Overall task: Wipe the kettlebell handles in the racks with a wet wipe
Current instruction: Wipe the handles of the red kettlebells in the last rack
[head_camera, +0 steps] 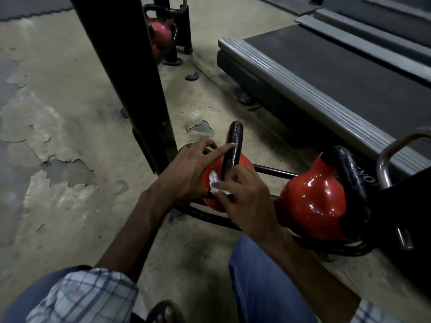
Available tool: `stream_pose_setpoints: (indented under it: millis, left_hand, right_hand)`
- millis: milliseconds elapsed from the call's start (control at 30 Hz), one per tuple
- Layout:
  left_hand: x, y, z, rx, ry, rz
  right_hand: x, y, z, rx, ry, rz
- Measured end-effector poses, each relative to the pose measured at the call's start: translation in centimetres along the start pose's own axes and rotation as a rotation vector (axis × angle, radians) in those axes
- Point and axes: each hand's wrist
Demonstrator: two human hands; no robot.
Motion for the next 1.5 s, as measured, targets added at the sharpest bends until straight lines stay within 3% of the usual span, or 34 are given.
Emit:
stream_pose_setpoints:
  millis: [100,267,333,400,567,633,700,833,967,1133,1200,1300,1400,1500]
  left_hand:
    - [0.5,0.0,-0.2,-0.005,-0.019,-0.012]
    - [0.2,0.0,0.1,0.016,0.044,-0.007]
    - [0.0,-0.1,0.2,0.020,0.070,0.012]
    - [-0.1,-0.2,0.2,0.012,0.081,0.018]
    - [0.1,-0.6,0.0,0.007,0.091,0.014]
    - [0.1,-0.7,0.1,0.000,0.084,0.014]
    - [-0.1,-0.8,0.2,-0.010,0.067,0.001]
    - [-0.9,-0.7,0.6,-0.017,0.055,0.002]
    - [-2.7,-1.2,0.9,-0.063,-0.013,0.002]
    - [-6.2,-2.4,0.2,-0.121,-0.063,-0.042]
    - [-8.5,-2.7,-0.7,-0.122,-0.011,-0.064]
    - [-12.9,-2.2,-2.9,-0.168,0.134,-0.113]
    - [-17.2,-1.7,-5.8,-0.175,0.226,-0.166]
    - [-20.2,-2.2,-8.1,-0.224,0.235,-0.206]
  right_hand:
    - [-0.2,2.5,-0.3,-0.157,-0.114,-0.106]
    - [1.7,2.7,-1.4,-0.419,-0.603,-0.675]
    - [0.9,2.0,-2.0,-0.437,-0.646,-0.828]
    - [-0.3,0.8,-2.1,-0.335,-0.617,-0.881]
    - [-2.0,-3.1,0.1,0.209,-0.717,-0.928]
    - [-2.4,-3.5,0.5,0.284,-0.706,-0.941]
    - [-2.2,-2.7,0.5,0.201,-0.749,-0.961]
    - [-1.1,-0.2,-0.1,-0.119,-0.811,-0.948]
    - [-0.8,0.5,0.9,-0.229,-0.738,-0.860]
    - [-3.1,0.4,8.2,-0.469,-0.684,-0.779]
    - [-5.4,1.0,12.0,-0.576,-0.516,-0.732]
    - [-10.0,1.7,16.3,-0.500,-0.184,-0.730]
    - [-12.4,2.2,17.7,-0.240,-0.064,-0.759]
    - [-12.7,2.9,18.1,-0.147,0.022,-0.635]
Point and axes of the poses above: each hand's wrist, its own y-axis away from the middle knuckle, its own z-axis out of the back of the hand, x = y × z, and after that the axes turned 4 degrees about z, right-handed
